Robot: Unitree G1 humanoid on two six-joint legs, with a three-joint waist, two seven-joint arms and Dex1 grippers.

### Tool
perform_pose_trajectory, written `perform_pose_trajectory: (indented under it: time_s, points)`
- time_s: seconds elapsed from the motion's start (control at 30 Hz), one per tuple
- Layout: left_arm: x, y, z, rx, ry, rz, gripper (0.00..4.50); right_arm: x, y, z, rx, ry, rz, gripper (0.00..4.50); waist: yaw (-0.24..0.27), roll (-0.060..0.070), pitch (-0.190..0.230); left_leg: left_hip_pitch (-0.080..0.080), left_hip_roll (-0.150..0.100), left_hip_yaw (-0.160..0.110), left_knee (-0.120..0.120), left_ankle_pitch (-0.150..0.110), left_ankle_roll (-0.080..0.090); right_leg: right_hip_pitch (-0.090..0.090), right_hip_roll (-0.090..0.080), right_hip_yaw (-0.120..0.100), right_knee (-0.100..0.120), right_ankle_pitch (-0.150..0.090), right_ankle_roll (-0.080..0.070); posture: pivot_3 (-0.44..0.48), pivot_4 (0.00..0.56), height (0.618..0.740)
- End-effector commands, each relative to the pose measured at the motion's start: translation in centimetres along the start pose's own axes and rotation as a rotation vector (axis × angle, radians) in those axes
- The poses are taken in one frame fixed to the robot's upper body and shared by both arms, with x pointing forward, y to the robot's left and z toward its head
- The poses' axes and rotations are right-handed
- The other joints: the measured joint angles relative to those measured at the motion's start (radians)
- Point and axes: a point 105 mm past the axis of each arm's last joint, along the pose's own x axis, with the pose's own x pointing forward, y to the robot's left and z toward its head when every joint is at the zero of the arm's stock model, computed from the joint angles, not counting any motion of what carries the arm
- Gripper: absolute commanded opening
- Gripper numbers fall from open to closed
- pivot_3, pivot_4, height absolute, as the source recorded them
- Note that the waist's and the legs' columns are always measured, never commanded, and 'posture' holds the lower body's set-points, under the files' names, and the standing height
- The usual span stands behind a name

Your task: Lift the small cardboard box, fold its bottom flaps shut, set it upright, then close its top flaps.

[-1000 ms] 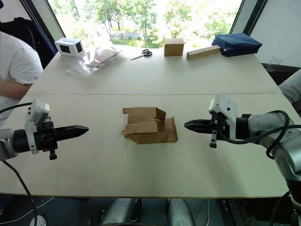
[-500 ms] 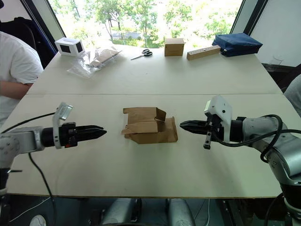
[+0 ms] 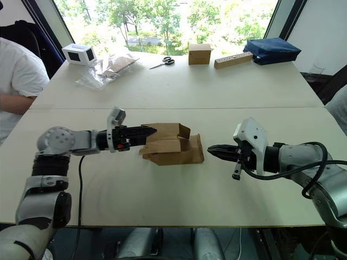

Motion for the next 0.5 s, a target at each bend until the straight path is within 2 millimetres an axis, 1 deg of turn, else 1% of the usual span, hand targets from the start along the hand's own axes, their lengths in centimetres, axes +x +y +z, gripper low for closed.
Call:
perform_pose_trajectory:
  time_s: [0.03,0.13,0.2,0.27,0.3,0.43,0.5]
  points:
    - [1.5,-0.9,0.8,0.051,0.007,-0.033,4.49,-0.4,0.3,1.1,-0.031,-0.041,-0.027,0.0,-0.001,0.0,0.0,0.0,0.0,0.0,0.0,0.0,-0.001,0.0,0.0,0.0,0.0,0.0,0.0,0.0,0.15,0.74]
    - [2.3,-1.1,0.9,0.047,0.014,-0.054,3.72,-0.3,0.4,1.1,-0.025,-0.043,-0.038,0.0,-0.003,0.0,0.0,0.0,0.0,0.0,0.0,0.002,-0.004,0.0,0.0,0.0,0.0,0.0,0.0,0.0,0.15,0.74]
    - [2.5,-1.2,0.8,0.05,0.019,-0.059,2.87,-0.3,0.4,1.1,-0.022,-0.044,-0.04,0.0,-0.006,0.0,0.0,0.0,0.0,0.0,0.0,0.002,-0.004,0.0,0.0,0.0,0.0,0.0,0.0,0.0,0.15,0.74]
    - [2.5,-1.4,0.4,0.048,0.04,-0.072,2.0,-0.3,0.5,1.1,-0.018,-0.049,-0.046,0.0,-0.006,0.0,0.0,0.0,0.0,0.0,0.0,0.002,-0.004,0.0,0.0,0.0,0.0,0.0,0.0,0.0,0.15,0.74]
    - [2.4,-1.5,0.3,0.048,0.046,-0.075,1.7,-0.3,0.5,1.1,-0.016,-0.051,-0.048,0.0,-0.005,0.0,0.0,0.0,0.0,0.0,0.0,0.002,-0.004,-0.001,0.0,0.0,0.0,0.0,0.0,0.0,0.15,0.74]
    - [1.9,-1.7,0.3,0.042,0.049,-0.083,0.04,-0.1,0.5,1.1,-0.012,-0.056,-0.051,0.0,-0.003,0.0,0.0,0.0,0.0,0.0,0.0,0.002,-0.004,0.0,0.0,0.0,0.0,0.0,0.0,0.0,0.15,0.74]
    - [1.6,-2.3,0.3,0.047,0.051,-0.101,0.04,0.1,0.1,1.3,-0.018,-0.08,-0.071,0.0,-0.003,0.0,0.0,0.0,0.0,0.0,0.0,0.002,-0.004,0.0,0.0,0.0,0.0,0.0,0.0,0.0,0.15,0.74]
